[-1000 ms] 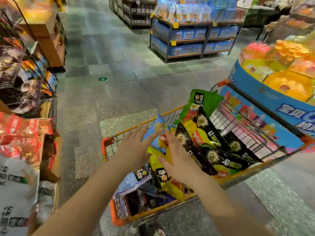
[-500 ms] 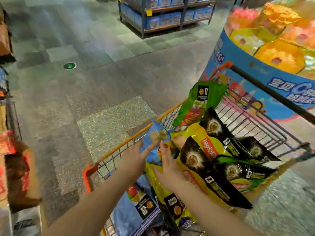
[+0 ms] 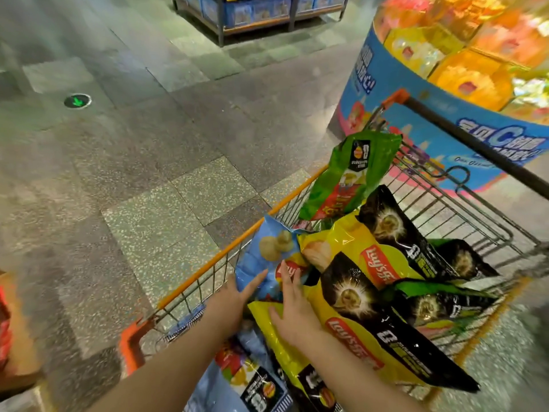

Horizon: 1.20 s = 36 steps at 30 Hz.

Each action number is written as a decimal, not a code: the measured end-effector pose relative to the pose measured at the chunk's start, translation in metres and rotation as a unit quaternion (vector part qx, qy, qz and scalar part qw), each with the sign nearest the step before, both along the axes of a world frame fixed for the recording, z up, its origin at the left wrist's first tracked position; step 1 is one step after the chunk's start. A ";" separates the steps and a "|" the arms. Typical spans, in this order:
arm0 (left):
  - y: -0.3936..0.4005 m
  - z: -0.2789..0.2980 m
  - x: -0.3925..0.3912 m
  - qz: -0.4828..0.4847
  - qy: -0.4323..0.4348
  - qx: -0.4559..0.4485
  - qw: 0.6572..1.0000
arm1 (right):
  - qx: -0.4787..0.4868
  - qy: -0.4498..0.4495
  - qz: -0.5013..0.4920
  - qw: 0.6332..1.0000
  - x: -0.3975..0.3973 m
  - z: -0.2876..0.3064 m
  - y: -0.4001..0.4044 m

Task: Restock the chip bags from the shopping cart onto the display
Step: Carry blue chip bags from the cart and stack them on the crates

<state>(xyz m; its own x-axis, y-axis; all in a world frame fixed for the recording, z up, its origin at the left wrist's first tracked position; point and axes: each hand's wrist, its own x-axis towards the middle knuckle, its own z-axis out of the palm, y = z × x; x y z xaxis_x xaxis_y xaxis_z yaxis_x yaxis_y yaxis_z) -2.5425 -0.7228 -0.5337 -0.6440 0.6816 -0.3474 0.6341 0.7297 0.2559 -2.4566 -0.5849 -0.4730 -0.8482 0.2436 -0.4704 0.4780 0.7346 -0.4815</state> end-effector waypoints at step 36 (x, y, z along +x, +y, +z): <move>-0.074 0.089 0.045 0.096 0.096 0.177 0.975 | -0.081 0.018 0.029 0.996 0.053 0.070 -0.003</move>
<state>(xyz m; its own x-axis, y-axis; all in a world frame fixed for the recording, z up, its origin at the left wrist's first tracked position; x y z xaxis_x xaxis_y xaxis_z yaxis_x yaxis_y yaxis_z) -2.4975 -0.7969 -0.4446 -0.8018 0.5969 0.0269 0.5553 0.7278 0.4024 -2.4037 -0.5876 -0.4031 -0.8756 0.1170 -0.4687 0.4172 0.6724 -0.6115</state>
